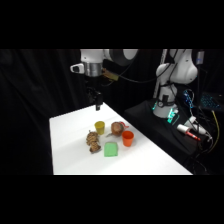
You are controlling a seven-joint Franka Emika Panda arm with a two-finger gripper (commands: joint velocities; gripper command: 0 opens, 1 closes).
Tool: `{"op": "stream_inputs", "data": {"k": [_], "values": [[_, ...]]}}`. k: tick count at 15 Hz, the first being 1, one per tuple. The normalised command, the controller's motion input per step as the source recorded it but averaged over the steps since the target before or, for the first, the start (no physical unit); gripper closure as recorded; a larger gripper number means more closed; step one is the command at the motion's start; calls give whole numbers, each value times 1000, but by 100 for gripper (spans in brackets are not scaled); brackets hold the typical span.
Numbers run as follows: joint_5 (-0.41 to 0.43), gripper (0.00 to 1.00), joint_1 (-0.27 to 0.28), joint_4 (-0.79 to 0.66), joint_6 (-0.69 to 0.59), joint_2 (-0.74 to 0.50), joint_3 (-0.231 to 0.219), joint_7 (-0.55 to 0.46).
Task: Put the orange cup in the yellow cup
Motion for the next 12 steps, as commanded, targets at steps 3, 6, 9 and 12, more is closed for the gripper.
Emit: {"op": "stream_inputs", "data": {"k": [3, 6, 9, 12], "values": [[-45, 0, -12, -28, 27, 2, 29, 45], [-91, 0, 17, -176, 144, -64, 46, 82], [-11, 0, 26, -310, 241, -141, 52, 15], [36, 0, 30, -375, 308, -182, 45, -12]]}}
